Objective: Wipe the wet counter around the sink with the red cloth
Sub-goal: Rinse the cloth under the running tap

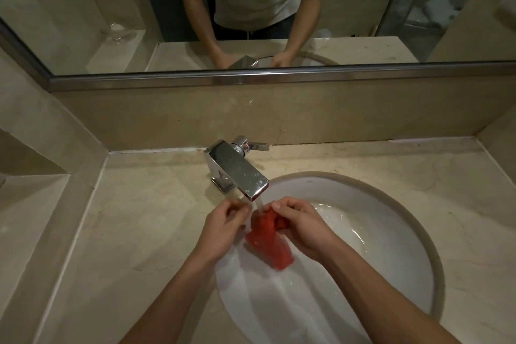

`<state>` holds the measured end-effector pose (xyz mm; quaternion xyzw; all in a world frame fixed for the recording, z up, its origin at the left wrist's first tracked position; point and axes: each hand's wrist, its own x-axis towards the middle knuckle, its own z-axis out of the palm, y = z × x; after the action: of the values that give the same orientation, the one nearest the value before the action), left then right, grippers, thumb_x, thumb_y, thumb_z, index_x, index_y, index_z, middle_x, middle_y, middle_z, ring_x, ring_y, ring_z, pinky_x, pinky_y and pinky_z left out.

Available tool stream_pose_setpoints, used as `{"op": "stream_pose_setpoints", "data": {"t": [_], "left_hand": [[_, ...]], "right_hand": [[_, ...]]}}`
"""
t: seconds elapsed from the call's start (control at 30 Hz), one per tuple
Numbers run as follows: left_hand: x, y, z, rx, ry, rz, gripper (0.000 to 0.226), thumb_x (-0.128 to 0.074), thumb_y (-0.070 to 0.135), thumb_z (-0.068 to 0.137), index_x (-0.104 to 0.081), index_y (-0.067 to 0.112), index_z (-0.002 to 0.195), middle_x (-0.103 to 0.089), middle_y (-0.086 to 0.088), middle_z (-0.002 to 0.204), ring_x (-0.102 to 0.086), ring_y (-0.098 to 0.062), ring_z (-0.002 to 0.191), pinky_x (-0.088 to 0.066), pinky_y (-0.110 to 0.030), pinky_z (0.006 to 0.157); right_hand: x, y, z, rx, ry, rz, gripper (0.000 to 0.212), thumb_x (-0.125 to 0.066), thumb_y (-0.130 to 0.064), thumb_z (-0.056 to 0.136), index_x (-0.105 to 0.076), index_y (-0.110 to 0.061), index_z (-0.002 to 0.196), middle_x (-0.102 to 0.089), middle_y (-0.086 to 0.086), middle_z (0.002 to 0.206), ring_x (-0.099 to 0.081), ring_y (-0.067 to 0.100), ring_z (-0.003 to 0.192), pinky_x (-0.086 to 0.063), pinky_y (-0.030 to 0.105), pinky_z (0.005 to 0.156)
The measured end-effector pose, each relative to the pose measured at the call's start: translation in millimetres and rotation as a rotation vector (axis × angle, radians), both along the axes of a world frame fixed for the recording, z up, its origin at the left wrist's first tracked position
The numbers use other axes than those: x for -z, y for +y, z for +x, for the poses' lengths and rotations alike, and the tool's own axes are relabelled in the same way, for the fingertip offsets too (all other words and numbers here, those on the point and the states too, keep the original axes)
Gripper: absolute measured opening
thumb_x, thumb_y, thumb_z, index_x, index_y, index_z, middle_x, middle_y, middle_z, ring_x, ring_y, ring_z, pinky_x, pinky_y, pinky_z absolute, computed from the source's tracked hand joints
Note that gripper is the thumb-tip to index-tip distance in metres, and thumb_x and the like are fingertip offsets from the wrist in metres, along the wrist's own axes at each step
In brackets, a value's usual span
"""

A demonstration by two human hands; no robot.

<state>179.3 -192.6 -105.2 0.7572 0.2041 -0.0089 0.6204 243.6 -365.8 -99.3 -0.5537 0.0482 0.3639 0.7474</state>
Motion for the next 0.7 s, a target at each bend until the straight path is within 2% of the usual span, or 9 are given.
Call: {"op": "stream_pose_setpoints", "data": {"t": [0.1, 0.2, 0.3, 0.37, 0.43, 0.5, 0.6, 0.67, 0.7], "left_hand": [[-4, -12, 6, 0.139, 0.015, -0.114, 0.015, -0.050, 0.023, 0.101, -0.062, 0.019, 0.109, -0.066, 0.006, 0.105, -0.061, 0.013, 0.087, -0.046, -0.008, 0.080], [-3, -22, 11, 0.161, 0.038, -0.153, 0.035, -0.044, 0.045, 0.101, -0.065, 0.020, 0.113, -0.067, 0.001, 0.106, -0.064, 0.005, 0.092, -0.047, -0.011, 0.077], [-1, -23, 12, 0.093, 0.057, -0.196, 0.022, -0.050, 0.039, 0.099, -0.068, 0.027, 0.106, -0.073, 0.009, 0.102, -0.066, -0.002, 0.097, -0.047, -0.019, 0.083], [-1, -22, 12, 0.016, 0.031, -0.279, 0.017, -0.052, 0.019, 0.100, -0.067, 0.020, 0.108, -0.075, 0.003, 0.102, -0.069, -0.004, 0.091, -0.048, -0.022, 0.082], [-4, -20, 10, -0.018, 0.010, -0.329, 0.017, -0.054, 0.011, 0.099, -0.064, 0.018, 0.111, -0.074, -0.007, 0.106, -0.070, -0.007, 0.087, -0.052, -0.020, 0.078], [-6, -16, 7, 0.010, -0.001, -0.297, 0.019, -0.057, 0.012, 0.097, -0.063, 0.020, 0.113, -0.073, -0.005, 0.110, -0.070, -0.011, 0.096, -0.053, -0.020, 0.082], [-9, -12, 2, 0.047, -0.018, -0.270, 0.020, -0.060, 0.007, 0.095, -0.064, 0.018, 0.111, -0.072, -0.004, 0.110, -0.067, -0.017, 0.105, -0.052, -0.026, 0.092], [-13, -10, -1, 0.058, -0.021, -0.272, 0.021, -0.062, 0.004, 0.093, -0.064, 0.015, 0.111, -0.073, -0.003, 0.108, -0.068, -0.017, 0.103, -0.053, -0.024, 0.088], [-15, -9, -1, 0.071, -0.023, -0.282, 0.022, -0.063, 0.004, 0.092, -0.064, 0.013, 0.112, -0.073, -0.005, 0.108, -0.068, -0.018, 0.102, -0.053, -0.023, 0.084]], "right_hand": [[-3, 1, -6, -0.009, 0.067, 0.108, 0.015, -0.064, -0.009, 0.091, -0.059, 0.004, 0.097, -0.064, 0.029, 0.097, -0.065, 0.042, 0.089, -0.060, 0.048, 0.069], [-10, 2, -2, 0.002, 0.003, 0.122, 0.020, -0.072, -0.013, 0.085, -0.061, 0.004, 0.085, -0.064, 0.022, 0.085, -0.064, 0.032, 0.076, -0.056, 0.037, 0.068], [-20, 4, 6, 0.003, -0.229, -0.139, 0.025, -0.071, -0.025, 0.088, -0.068, -0.002, 0.081, -0.065, 0.015, 0.079, -0.060, 0.025, 0.074, -0.052, 0.041, 0.080], [-34, 8, 19, 0.086, -0.379, -0.309, 0.026, -0.058, -0.033, 0.100, -0.071, -0.012, 0.105, -0.072, 0.003, 0.104, -0.066, 0.016, 0.096, -0.052, 0.041, 0.097], [-54, 17, 36, 0.113, -0.398, -0.278, 0.040, -0.042, -0.042, 0.105, -0.058, -0.022, 0.136, -0.058, -0.007, 0.139, -0.054, 0.009, 0.126, -0.041, 0.037, 0.112], [-71, 30, 50, 0.056, -0.376, -0.239, 0.052, -0.030, -0.047, 0.106, -0.047, -0.018, 0.146, -0.049, -0.003, 0.150, -0.045, 0.010, 0.136, -0.030, 0.040, 0.120], [-79, 41, 43, -0.008, -0.404, -0.290, 0.067, -0.023, -0.063, 0.101, -0.068, -0.018, 0.122, -0.065, -0.014, 0.131, -0.049, 0.009, 0.130, -0.028, 0.042, 0.119], [-75, 41, 34, 0.014, -0.486, -0.343, 0.062, -0.025, -0.074, 0.090, -0.067, -0.036, 0.113, -0.070, -0.029, 0.106, -0.055, 0.002, 0.118, -0.035, 0.040, 0.111], [-73, 40, 34, 0.068, -0.504, -0.329, 0.052, -0.027, -0.075, 0.088, -0.064, -0.046, 0.109, -0.071, -0.022, 0.104, -0.058, 0.005, 0.115, -0.038, 0.042, 0.110]]}}
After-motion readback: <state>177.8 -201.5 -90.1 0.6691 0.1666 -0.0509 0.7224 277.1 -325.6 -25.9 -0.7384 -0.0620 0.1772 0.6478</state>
